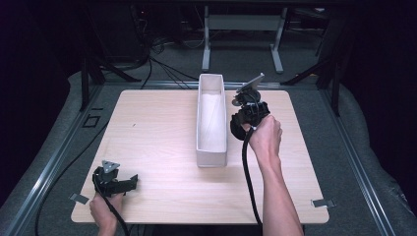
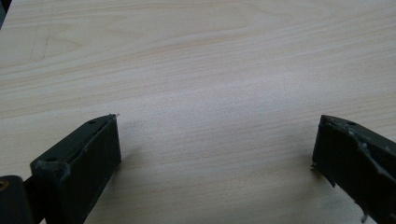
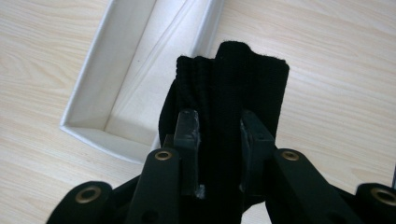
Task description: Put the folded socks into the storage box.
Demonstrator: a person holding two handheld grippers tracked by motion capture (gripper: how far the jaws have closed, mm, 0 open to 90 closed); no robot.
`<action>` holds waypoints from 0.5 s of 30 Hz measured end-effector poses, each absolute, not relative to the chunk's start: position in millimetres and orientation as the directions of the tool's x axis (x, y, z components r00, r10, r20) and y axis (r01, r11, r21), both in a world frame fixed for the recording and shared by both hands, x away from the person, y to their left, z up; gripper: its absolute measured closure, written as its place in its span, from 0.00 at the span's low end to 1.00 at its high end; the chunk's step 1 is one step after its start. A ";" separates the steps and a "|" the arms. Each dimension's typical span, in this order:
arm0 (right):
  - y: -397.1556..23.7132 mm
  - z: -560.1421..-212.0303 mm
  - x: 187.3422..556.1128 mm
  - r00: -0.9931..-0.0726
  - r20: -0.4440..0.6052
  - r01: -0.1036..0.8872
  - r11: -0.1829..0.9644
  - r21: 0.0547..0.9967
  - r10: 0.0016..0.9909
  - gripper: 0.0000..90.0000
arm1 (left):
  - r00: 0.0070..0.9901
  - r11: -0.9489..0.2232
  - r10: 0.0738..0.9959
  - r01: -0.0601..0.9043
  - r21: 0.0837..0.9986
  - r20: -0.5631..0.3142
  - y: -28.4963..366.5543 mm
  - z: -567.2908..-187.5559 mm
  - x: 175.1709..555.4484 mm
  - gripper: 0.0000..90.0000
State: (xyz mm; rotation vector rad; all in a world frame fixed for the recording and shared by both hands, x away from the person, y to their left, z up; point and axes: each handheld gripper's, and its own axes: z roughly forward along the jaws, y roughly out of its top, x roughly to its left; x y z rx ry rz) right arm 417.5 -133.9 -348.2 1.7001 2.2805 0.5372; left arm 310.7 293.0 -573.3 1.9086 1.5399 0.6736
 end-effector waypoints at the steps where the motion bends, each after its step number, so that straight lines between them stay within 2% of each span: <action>1: -131.6 -347.4 417.9 -0.293 0.019 0.865 0.256 0.432 0.956 0.81 | 0.202 -0.157 0.979 0.681 0.716 0.022 293.1 -573.3 310.7 0.01; 2: -128.3 -347.6 417.6 -0.273 -0.020 0.860 0.253 0.443 0.962 0.81 | 0.203 -0.157 0.979 0.681 0.715 0.022 293.1 -573.3 310.7 0.01; 4: -124.0 -343.4 419.2 -0.312 0.037 0.864 0.267 0.426 0.949 0.81 | 0.202 -0.157 0.979 0.680 0.716 0.023 293.0 -573.4 310.7 0.01; 5: -119.2 -344.1 418.7 -0.280 -0.029 0.853 0.263 0.451 0.960 0.81 | 0.202 -0.157 0.979 0.680 0.716 0.023 293.0 -573.4 310.7 0.01; 6: -119.2 -344.1 418.7 -0.280 -0.029 0.853 0.263 0.451 0.960 0.81 | 0.202 -0.155 0.979 0.680 0.717 0.020 292.9 -573.4 310.7 0.01; 8: -116.7 -342.0 419.2 -0.303 0.008 0.853 0.267 0.448 0.953 0.81 | 0.201 -0.155 0.979 0.679 0.717 0.021 292.9 -573.4 310.7 0.01; 15: -105.0 -337.5 419.6 -0.333 0.030 0.852 0.287 0.438 0.942 0.81 | 0.200 -0.154 0.980 0.679 0.718 0.021 292.8 -573.5 310.7 0.01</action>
